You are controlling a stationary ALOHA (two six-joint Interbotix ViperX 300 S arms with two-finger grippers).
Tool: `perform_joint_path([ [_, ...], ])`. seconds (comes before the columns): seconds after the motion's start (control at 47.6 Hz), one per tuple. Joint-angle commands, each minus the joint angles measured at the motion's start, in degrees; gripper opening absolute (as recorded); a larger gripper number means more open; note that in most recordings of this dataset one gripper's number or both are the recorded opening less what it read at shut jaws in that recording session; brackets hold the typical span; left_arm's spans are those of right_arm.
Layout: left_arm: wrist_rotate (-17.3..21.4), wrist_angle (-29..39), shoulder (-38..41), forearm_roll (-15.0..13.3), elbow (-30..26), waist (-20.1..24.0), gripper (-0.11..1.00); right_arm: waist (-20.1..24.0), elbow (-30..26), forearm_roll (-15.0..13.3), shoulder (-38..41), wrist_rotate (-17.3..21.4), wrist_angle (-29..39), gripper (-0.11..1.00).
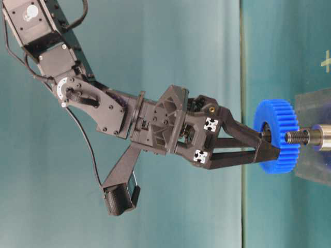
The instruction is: Fit the large gear onto the shaft.
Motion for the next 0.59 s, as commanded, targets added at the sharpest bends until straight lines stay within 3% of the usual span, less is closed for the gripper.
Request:
perform_joint_path([
  [0.0, -0.1, -0.5, -0.3, 0.2, -0.8, -0.1, 0.0, 0.4, -1.1, -0.3, -1.8, 0.2, 0.4, 0.71],
  [0.399, -0.1, -0.5, -0.3, 0.2, -0.7, -0.1, 0.0, -0.5, -2.2, -3.4, -11.9, 0.9, 6.7, 0.71],
  [0.567, -0.1, -0.5, -0.4, 0.2, -0.6, -0.2, 0.0, -0.4, 3.8, -4.0, -18.6, 0.6, 7.3, 0.71],
])
